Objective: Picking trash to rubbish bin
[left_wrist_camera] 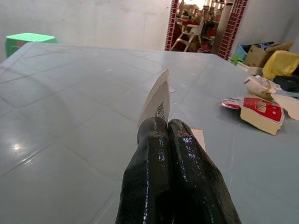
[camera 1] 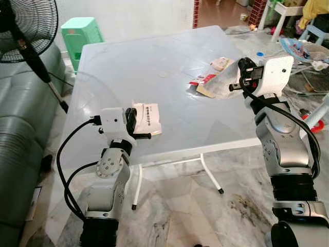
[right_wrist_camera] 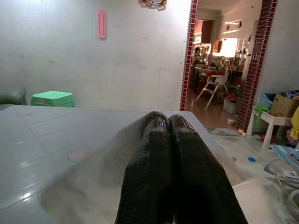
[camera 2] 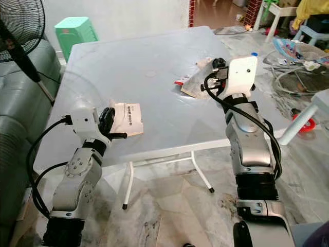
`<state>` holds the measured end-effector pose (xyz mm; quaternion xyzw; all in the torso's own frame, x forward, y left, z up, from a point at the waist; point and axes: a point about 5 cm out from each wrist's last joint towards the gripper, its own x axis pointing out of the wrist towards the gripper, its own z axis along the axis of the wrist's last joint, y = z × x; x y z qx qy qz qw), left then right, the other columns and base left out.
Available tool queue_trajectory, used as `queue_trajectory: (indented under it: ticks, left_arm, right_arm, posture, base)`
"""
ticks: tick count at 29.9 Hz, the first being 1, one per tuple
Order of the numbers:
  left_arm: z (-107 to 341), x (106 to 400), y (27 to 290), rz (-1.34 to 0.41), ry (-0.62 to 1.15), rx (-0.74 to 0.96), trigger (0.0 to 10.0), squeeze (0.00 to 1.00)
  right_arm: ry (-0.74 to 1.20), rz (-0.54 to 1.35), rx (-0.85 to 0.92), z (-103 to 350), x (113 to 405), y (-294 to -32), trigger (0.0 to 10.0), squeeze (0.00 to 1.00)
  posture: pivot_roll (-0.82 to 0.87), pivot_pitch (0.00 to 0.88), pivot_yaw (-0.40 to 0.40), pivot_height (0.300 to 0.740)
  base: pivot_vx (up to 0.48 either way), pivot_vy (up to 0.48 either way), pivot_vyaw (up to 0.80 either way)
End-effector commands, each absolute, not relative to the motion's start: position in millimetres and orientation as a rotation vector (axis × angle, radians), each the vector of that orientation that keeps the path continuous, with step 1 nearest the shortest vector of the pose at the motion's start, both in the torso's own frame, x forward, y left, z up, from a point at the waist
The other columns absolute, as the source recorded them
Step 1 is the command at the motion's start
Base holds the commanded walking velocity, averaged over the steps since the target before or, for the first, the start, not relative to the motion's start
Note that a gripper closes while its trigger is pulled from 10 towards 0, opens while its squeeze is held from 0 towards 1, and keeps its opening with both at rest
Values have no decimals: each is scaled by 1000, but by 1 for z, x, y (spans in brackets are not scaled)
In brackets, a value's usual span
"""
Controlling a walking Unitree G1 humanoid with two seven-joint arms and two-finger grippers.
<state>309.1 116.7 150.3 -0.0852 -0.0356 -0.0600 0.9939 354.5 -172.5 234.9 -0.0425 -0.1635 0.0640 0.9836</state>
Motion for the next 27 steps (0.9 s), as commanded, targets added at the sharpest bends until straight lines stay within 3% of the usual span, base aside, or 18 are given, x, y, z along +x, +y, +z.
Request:
queue_trajectory:
  ticks: [1,21,27]
  left_arm:
    - [154,311,117,-129,-76,-161,10000,0]
    - [153,312,119,-99,-70,-201,10000,0]
    - [153,312,119,-105,-66,-201,10000,0]
  right_arm:
    - [-341,134,-92,241,355,-170,10000,0]
    - [-338,119,-87,240,356,-170,10000,0]
    - [-352,127,-78,242,355,-169,10000,0]
  posture:
    - [-45,34,64,740]
    - [-46,39,69,740]
    - [-44,38,68,740]
  base:
    - [0,0,-800]
    - [0,0,-800]
    - [0,103,0]
